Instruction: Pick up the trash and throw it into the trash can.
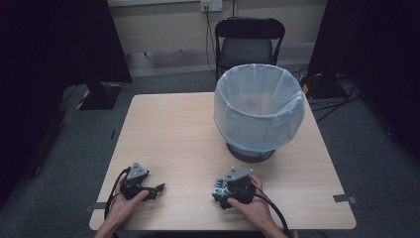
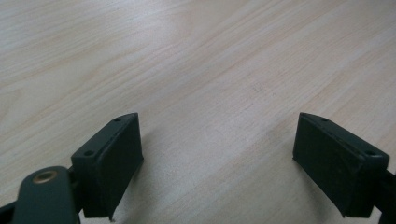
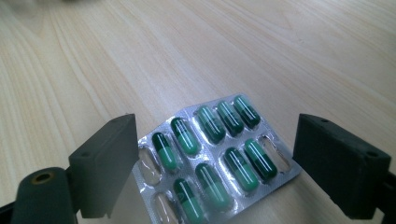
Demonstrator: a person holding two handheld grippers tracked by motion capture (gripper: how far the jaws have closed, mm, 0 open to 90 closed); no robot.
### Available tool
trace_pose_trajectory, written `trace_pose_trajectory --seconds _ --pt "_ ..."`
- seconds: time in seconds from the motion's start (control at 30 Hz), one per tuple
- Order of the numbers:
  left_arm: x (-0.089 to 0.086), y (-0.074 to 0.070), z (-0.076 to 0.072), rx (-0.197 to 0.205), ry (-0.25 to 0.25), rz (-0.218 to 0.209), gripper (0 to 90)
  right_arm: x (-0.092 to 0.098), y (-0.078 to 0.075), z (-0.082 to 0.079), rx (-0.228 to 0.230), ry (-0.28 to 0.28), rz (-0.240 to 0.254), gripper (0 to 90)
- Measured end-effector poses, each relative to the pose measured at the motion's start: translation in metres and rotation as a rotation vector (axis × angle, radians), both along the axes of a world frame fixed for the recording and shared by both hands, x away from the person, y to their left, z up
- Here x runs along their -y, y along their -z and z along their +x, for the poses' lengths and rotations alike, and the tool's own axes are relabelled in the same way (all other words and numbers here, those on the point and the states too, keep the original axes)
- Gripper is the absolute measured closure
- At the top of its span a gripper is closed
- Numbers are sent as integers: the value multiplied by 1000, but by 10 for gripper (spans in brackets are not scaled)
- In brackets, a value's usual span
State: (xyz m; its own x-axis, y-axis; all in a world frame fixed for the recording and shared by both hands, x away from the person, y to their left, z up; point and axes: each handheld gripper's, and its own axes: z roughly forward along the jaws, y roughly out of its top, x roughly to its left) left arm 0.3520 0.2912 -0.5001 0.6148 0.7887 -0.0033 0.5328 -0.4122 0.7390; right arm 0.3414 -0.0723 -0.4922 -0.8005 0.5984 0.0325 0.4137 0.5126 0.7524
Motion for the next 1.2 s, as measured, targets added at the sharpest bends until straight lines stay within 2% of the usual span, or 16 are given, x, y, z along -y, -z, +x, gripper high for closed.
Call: trace_pose_trajectory --seconds 0.23,0.47,0.57,0.63,0.8,0.87,0.9,1.0,1.1,1.2 --pt "0 0 0 0 1 1 152 0 4 4 -41 -20 14 130" --pt "0 0 0 0 1 1 152 0 5 5 -52 -25 10 136" --pt "0 0 0 0 1 1 153 0 4 5 -52 -28 5 166" --pt "0 0 0 0 0 0 152 2 3 5 -45 -25 -3 223" --pt "0 0 0 0 0 0 152 2 2 6 -47 -27 -8 234" --pt "0 0 0 0 0 0 152 2 1 5 -38 -29 -12 298" --pt "0 0 0 0 0 0 153 2 1 5 -40 -33 -7 294" --pt "0 0 0 0 0 0 152 4 0 6 -42 -32 -3 134" --pt "0 0 0 0 0 0 152 4 1 8 -40 -32 -1 141" --pt "0 0 0 0 0 0 152 4 -4 11 -45 -68 27 139"
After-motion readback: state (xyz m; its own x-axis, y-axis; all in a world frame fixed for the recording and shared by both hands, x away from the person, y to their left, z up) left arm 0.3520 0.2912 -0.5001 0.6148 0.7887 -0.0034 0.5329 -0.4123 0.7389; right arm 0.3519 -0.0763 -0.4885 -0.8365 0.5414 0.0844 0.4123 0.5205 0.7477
